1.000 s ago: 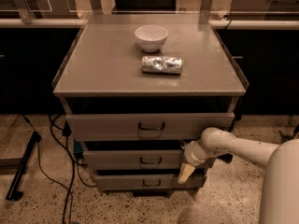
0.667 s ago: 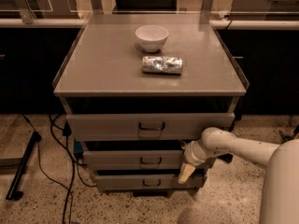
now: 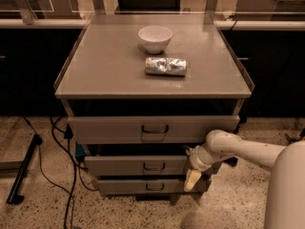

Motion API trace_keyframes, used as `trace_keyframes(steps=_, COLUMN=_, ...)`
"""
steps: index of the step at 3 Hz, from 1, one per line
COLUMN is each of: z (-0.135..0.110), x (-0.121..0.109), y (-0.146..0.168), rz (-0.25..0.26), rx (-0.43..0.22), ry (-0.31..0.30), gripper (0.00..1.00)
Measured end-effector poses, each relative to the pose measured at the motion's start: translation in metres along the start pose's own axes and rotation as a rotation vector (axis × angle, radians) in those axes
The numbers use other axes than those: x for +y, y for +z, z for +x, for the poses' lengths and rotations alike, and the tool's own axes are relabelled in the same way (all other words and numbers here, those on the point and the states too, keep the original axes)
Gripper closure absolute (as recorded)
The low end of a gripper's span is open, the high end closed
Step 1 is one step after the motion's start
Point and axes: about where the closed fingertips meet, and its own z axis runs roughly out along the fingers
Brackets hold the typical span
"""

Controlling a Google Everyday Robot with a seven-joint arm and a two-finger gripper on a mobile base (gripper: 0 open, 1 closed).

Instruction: Open middle drawer

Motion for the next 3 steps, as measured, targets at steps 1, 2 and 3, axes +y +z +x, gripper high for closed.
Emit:
trace_keyframes(steps=1, z=0.007, x=0.027, y=-0.007, rz=-0.07, rx=0.032, ry=0.017, gripper=0.0)
trace_keyframes(steps=2, z=0.006, x=0.031, y=-0.01, rz=-0.082, rx=0.035, ry=0.018, gripper=0.0)
trace_keyframes(steps=3, z=0.008, x=0.06, y=-0.021, rz=-0.155, rx=0.054, ry=0.018, gripper=0.0)
